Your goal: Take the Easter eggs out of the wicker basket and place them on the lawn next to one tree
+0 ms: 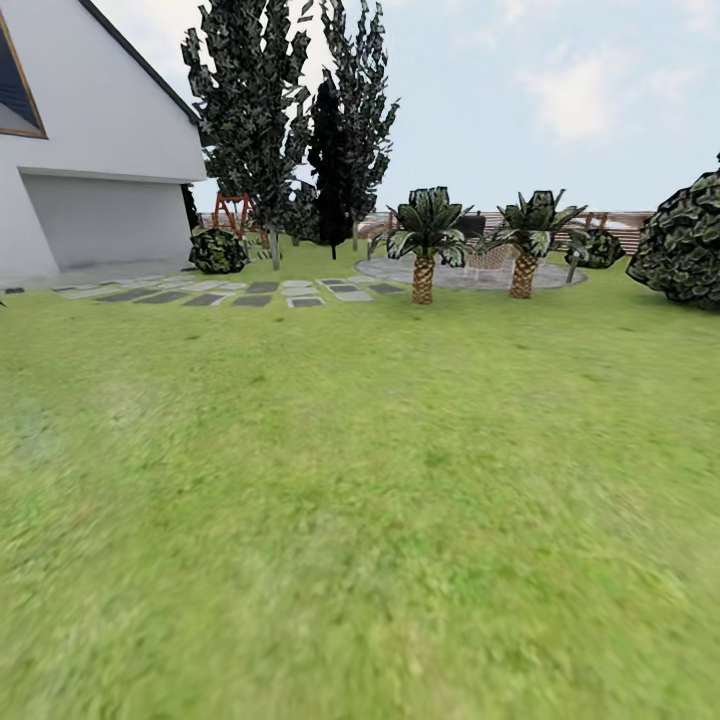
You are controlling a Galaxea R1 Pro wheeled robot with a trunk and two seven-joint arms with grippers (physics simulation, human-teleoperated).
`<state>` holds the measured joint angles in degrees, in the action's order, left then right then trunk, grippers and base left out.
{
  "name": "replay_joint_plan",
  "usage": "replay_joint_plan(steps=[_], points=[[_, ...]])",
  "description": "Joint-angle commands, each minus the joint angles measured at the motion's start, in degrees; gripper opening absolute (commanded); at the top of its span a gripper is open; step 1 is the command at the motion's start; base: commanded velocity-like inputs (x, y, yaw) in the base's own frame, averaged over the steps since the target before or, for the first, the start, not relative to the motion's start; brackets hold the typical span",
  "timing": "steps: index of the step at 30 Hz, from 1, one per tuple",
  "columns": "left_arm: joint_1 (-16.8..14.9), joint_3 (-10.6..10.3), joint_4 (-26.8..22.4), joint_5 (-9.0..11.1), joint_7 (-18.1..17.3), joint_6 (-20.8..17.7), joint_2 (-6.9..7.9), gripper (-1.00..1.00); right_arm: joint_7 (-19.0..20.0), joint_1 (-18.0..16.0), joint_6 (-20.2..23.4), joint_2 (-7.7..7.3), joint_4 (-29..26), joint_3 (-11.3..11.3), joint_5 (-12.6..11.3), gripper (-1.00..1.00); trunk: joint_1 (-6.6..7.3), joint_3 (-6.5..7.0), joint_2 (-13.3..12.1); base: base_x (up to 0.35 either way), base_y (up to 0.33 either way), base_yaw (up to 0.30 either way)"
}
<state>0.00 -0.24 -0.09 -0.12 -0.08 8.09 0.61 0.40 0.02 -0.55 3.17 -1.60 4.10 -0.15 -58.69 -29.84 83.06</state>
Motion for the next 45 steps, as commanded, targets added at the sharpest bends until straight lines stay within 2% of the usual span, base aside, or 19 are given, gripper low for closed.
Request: replay_joint_plan(steps=[1, 11, 33, 45], points=[[0.0, 0.0, 0.0, 0.0, 0.0, 0.2, 0.01, 1.0, 0.0, 0.0, 0.0, -0.01, 0.0, 0.4, 0.0, 1.0, -0.04, -0.04, 0.0, 0.339, 0.0, 0.0], [0.0, 0.0, 0.0, 0.0, 0.0, 0.2, 0.01, 1.0, 0.1, 0.0, 0.0, 0.1, 0.0, 0.5, 0.0, 1.0, -0.04, -0.04, 0.0, 0.339, 0.0, 0.034], [0.0, -0.1, -0.1, 0.1, 0.0, 1.5, 0.01, 1.0, 0.1, 0.0, -0.1, 0.51, -1.1, 0.6, 0.5, 1.0, -0.04, -0.68, 0.0, 0.339, 0.0, 0.245], [0.0, -0.2, -0.1, 0.0, 0.0, 7.5, 0.1, 1.0, 0.1, 0.0, -2.2, 1.08, -2.0, 0.7, 0.6, 1.0, -0.04, -1.35, 0.0, 0.339, 0.033, 0.22]])
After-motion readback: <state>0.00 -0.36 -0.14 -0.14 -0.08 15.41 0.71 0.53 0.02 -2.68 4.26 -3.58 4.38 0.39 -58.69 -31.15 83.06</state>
